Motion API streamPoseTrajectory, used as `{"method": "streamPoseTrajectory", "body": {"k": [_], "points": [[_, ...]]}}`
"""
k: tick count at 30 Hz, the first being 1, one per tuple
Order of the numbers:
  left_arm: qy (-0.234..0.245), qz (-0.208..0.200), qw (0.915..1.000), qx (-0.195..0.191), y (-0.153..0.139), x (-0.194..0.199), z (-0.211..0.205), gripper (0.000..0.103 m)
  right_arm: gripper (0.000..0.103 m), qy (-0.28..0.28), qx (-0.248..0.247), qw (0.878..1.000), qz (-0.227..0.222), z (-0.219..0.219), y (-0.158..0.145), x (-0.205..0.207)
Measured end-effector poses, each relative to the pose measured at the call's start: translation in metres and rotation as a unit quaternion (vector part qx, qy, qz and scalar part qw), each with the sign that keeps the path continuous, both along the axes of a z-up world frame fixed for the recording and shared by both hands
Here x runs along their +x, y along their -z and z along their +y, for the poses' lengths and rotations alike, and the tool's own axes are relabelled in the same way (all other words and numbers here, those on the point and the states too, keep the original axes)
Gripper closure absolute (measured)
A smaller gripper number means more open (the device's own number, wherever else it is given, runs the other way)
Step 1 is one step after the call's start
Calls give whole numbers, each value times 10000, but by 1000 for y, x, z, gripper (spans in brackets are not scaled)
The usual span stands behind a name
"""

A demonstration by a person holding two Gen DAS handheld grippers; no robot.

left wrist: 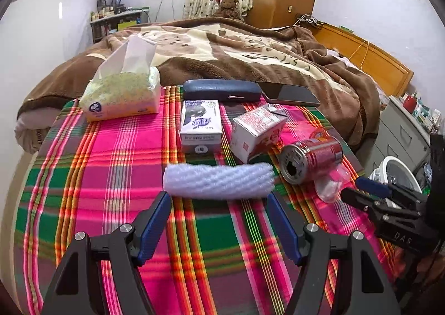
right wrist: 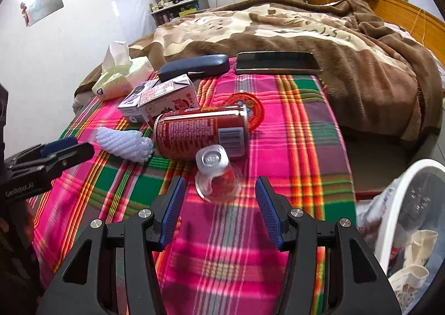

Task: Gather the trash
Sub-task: 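Grasp the small clear plastic cup with the right tool while the left tool grasps the white foam net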

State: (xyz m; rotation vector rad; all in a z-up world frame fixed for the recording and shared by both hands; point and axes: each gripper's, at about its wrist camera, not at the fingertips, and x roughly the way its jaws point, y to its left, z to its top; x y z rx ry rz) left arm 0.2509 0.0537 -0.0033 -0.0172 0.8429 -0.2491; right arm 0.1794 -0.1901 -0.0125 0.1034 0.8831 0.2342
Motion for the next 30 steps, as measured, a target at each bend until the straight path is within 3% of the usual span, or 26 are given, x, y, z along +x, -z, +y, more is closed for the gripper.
{"method": "streamPoseTrajectory", "body": {"k": [4,11,15,17,25,30], "points": [[131,21,9998,146,3,21,1,32,49,-98,-245,9997,1,9,2,6],[380,166,9989,215,10,49,0,32,49,-136,-240,9996,101,11,6,12],[541,326,9975,325,17,62,2,32,69,-83,-333,9994,105,12,7,14],[573,436,9965,415,24,65,4,32,70,-67,-284,9995,117,11,7,15],[825,734,9939,7,32,42,9,32,71,81,-78,9998,161,6,8,11],[1013,904,9907,39,42,20,-1,32,71,121,-46,9998,145,4,7,7]]}}
